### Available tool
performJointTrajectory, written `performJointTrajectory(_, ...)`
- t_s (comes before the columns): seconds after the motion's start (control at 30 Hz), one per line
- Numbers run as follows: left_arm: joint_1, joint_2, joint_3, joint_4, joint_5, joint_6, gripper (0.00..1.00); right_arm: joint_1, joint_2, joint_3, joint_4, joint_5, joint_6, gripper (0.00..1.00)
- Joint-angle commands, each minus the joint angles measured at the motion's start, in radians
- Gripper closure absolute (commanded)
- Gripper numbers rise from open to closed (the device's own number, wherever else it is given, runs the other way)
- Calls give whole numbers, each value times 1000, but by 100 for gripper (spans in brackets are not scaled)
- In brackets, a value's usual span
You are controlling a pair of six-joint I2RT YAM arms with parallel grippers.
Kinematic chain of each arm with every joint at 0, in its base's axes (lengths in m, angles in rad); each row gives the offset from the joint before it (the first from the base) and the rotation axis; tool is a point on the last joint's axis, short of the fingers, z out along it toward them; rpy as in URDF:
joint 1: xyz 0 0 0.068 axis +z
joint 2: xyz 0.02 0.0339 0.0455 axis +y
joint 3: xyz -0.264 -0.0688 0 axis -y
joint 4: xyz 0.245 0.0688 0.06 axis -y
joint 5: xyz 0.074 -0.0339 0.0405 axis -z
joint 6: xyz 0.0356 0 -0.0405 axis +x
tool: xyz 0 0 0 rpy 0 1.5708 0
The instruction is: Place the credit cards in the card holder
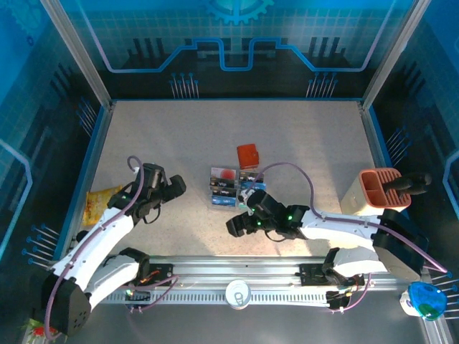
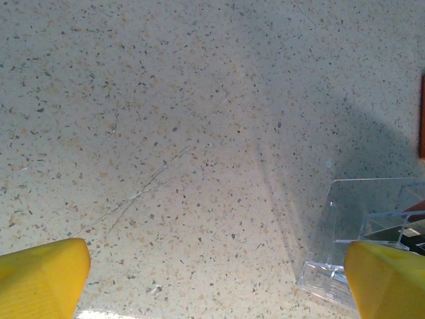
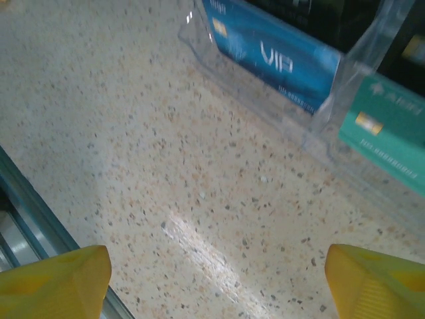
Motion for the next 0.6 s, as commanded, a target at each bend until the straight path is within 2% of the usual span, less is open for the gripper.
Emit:
performJointTrajectory(0.0, -8, 39, 8, 24, -9, 13, 1, -46, -69, 49, -75, 52, 1, 14)
performJointTrajectory(0.2, -18, 163, 41, 41, 6, 32, 1, -143, -132, 58, -184, 43, 8, 14)
performJointTrajectory(0.37, -57, 262, 72, 43, -28, 46, 1, -183, -141, 39, -180, 9, 16, 14)
performJointTrajectory(0.57, -118, 359, 94, 36, -82, 49, 1, -186, -117, -2, -117, -93, 39, 16)
